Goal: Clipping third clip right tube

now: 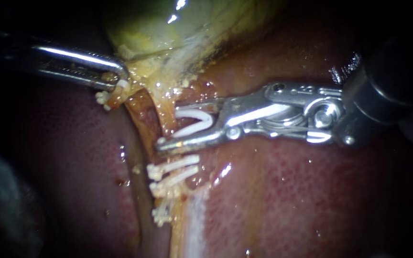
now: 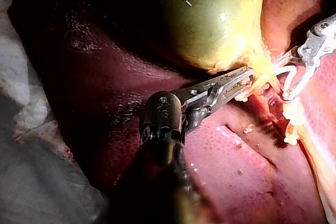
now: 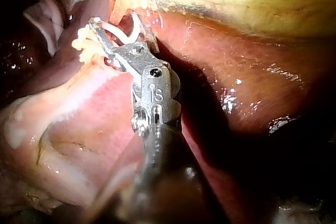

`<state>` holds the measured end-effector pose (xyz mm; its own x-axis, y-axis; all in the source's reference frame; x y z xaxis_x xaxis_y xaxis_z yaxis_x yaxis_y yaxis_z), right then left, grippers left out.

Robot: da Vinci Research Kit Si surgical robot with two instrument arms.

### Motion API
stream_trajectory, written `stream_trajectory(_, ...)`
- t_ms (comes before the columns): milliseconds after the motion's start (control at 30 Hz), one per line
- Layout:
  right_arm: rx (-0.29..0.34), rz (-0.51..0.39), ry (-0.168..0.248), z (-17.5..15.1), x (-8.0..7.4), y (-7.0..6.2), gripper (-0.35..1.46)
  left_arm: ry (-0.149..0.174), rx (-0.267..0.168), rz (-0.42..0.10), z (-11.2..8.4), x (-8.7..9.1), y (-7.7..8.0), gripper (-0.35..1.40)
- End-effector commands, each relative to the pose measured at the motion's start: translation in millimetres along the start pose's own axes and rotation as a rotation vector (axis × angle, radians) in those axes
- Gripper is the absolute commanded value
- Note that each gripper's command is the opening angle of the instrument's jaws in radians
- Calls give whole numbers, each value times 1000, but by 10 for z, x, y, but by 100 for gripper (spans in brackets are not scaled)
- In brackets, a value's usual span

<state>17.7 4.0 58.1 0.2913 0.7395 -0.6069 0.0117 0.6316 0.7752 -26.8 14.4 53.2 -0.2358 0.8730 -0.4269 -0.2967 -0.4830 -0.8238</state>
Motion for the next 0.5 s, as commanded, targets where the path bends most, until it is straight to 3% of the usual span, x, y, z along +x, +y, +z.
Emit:
stream_trajectory(33,12,11,6,1,0,0,50,0,0,0,0,0,0,-35)
stream_trajectory(233,105,77,53,2,-2,-2,49,0,0,0,0,0,0,-35)
stream_trajectory(500,164,93,61,15,-9,-5,48,0,0,0,0,0,-1,-35)
